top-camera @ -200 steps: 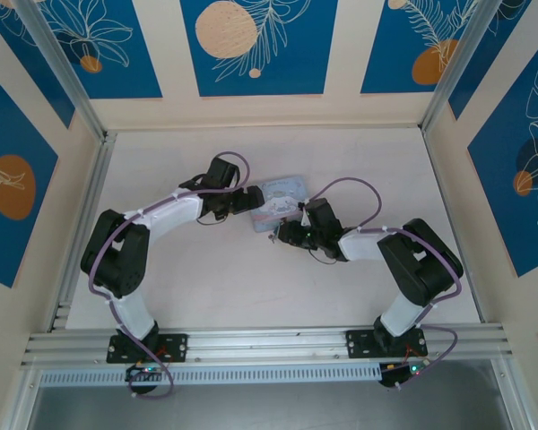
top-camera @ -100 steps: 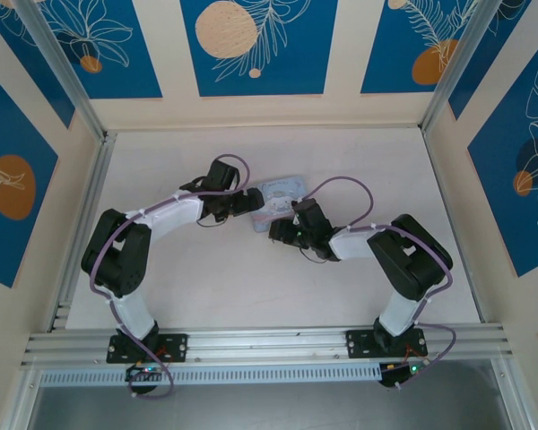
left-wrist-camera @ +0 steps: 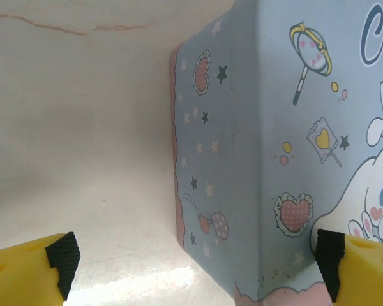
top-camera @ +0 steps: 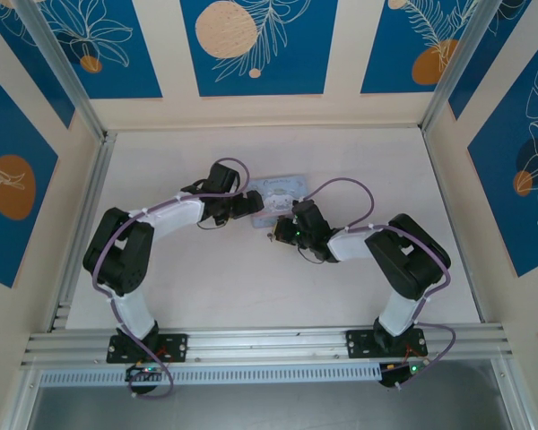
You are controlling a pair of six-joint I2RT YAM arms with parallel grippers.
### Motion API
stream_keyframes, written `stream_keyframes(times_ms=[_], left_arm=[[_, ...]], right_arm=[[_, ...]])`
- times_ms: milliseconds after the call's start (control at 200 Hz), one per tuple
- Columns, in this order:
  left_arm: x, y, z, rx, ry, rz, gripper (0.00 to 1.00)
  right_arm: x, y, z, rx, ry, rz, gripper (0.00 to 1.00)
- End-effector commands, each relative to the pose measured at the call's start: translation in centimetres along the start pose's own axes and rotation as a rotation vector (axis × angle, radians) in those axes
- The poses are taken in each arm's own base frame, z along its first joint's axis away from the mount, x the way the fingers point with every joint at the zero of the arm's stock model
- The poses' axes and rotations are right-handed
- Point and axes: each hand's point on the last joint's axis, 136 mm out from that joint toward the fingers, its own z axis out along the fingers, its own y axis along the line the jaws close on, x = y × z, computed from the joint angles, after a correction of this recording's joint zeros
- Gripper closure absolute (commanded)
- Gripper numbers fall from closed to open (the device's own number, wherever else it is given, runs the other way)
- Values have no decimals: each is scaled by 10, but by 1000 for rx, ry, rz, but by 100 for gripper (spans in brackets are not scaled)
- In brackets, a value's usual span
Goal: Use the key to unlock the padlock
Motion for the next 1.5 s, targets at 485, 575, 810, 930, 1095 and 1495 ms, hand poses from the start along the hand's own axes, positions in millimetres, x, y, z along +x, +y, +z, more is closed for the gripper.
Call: stream_keyframes(times_ms=[485, 575, 810, 930, 1095, 1495], left_arm=[[46, 53, 35, -189, 128, -70, 7], [53, 57, 40, -199, 148, -84, 8], [62, 59, 49, -214, 175, -98, 9], [61, 58, 50, -217, 174, -95, 9], [62, 60, 54, -230, 183, -87, 9], [68, 65, 65, -257, 217, -89, 11]], right_arm=[[1, -36, 2, -158, -23, 371, 100], [-11, -46, 3, -192, -66, 428, 100], [-39, -85, -8, -188, -108, 526, 100], [-54, -83, -20, -224, -127, 509, 100], [-68, -79, -28, -221, -120, 468, 100], [-89, -75, -27, -95, 170, 403, 100]])
